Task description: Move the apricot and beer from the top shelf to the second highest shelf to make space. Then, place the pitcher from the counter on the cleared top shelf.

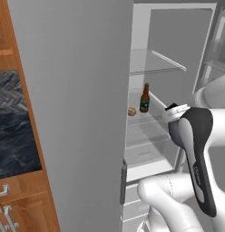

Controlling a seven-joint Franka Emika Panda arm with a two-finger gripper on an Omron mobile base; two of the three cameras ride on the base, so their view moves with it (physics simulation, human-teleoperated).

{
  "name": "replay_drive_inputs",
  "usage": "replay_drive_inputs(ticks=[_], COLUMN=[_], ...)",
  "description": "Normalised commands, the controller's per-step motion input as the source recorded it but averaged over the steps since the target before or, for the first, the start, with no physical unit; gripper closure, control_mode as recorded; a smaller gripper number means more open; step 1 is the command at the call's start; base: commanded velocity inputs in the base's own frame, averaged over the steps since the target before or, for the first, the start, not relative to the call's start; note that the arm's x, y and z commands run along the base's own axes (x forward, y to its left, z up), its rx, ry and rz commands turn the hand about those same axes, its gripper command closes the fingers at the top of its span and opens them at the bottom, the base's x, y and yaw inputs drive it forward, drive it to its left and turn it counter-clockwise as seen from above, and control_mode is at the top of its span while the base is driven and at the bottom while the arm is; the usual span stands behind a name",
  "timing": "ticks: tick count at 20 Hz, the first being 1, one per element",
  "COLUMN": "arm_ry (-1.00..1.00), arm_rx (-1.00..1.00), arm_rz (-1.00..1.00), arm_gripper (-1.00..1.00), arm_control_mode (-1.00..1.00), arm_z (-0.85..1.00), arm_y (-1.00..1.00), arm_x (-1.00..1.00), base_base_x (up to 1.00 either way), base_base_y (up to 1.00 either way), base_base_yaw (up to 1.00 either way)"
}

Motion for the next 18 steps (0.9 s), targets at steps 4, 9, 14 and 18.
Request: replay_drive_inputs(ticks=[4, 9, 14, 18], arm_ry=[0.0, 0.0, -0.11, -0.28], arm_rx=[0.0, 0.0, 0.0, 0.05], arm_rz=[0.0, 0.0, 0.0, 0.03], arm_gripper=[1.0, 1.0, 1.0, 1.0], arm_control_mode=[1.0, 1.0, -1.0, -1.0], arm_z=[0.0, 0.0, 0.0, 0.14], arm_y=[0.0, 0.0, -0.15, -0.25], arm_x=[0.0, 0.0, 0.01, 0.0], base_base_x=[0.48, 0.55, 0.15, 0.0], base_base_y=[-0.09, -0.02, -0.14, 0.0], base_base_yaw=[0.0, 0.0, 0.0, 0.0])
